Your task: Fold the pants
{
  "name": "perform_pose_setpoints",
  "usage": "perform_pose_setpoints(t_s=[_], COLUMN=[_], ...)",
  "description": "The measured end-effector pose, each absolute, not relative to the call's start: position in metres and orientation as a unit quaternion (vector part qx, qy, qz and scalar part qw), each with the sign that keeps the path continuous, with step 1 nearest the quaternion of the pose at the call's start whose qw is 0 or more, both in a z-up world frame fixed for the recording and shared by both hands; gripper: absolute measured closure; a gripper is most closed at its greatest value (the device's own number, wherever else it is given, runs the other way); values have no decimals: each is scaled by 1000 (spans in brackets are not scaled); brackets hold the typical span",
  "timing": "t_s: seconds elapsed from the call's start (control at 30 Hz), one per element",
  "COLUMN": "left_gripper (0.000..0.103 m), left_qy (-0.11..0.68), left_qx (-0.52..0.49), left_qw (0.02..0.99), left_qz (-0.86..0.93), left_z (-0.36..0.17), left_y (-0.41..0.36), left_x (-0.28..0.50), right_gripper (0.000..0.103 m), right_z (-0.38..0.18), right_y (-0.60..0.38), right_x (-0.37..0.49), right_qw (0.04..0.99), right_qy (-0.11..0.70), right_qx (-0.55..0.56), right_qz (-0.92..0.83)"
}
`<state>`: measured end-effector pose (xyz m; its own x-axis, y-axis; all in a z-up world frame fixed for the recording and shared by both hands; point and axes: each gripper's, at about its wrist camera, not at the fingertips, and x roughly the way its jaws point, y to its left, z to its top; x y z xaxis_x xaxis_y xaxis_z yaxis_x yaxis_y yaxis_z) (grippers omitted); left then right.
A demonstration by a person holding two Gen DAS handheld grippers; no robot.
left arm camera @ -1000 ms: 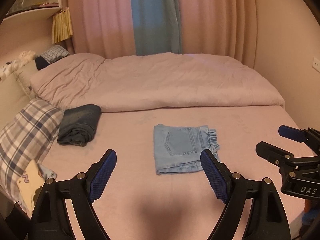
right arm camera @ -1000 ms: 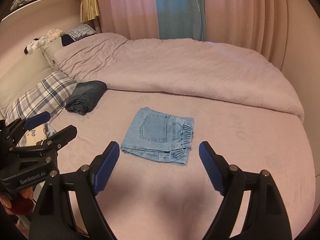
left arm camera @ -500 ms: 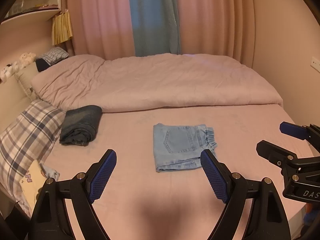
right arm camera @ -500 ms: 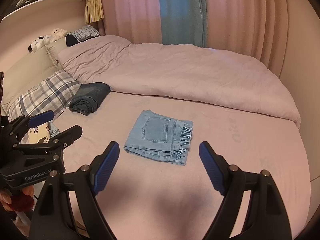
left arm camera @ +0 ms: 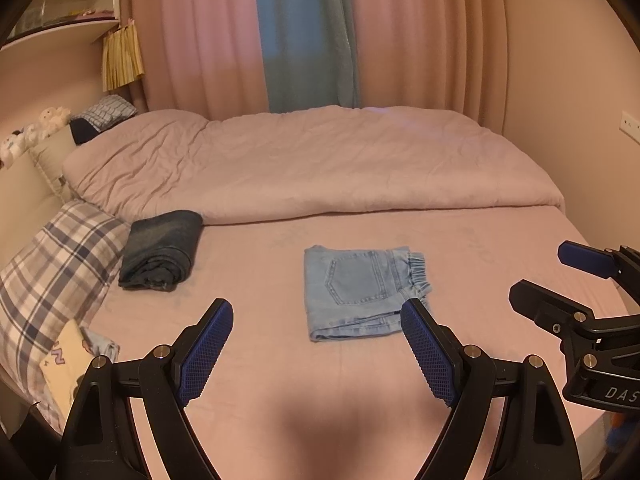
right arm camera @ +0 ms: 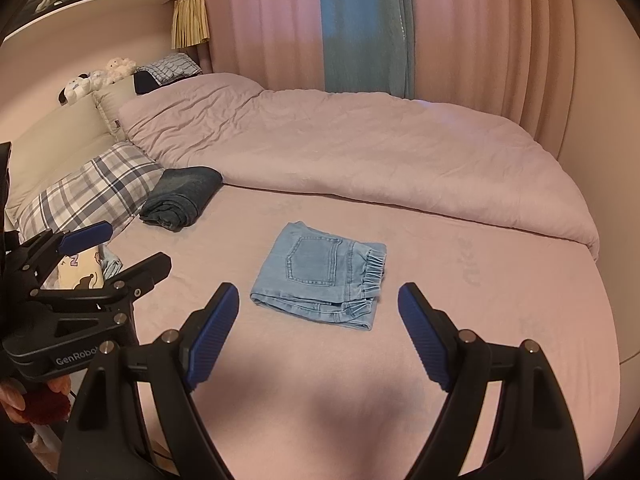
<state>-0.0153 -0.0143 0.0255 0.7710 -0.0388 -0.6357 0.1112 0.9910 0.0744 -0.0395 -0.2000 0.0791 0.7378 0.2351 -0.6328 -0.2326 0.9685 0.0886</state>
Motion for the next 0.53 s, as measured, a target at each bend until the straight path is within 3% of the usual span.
perform_pose_setpoints(t_s=[0.53], left_gripper=[17], left_qy=[339], left_qx=[53], left_qw=[938], left_qz=[-50], left_z=[26], left_y=[-7], left_x=[-12], right_gripper=[20], right_z=[78], right_y=[-198], right_x=[-41], right_qw=[932], right_qy=[340], right_qx=[2], right_qz=[123])
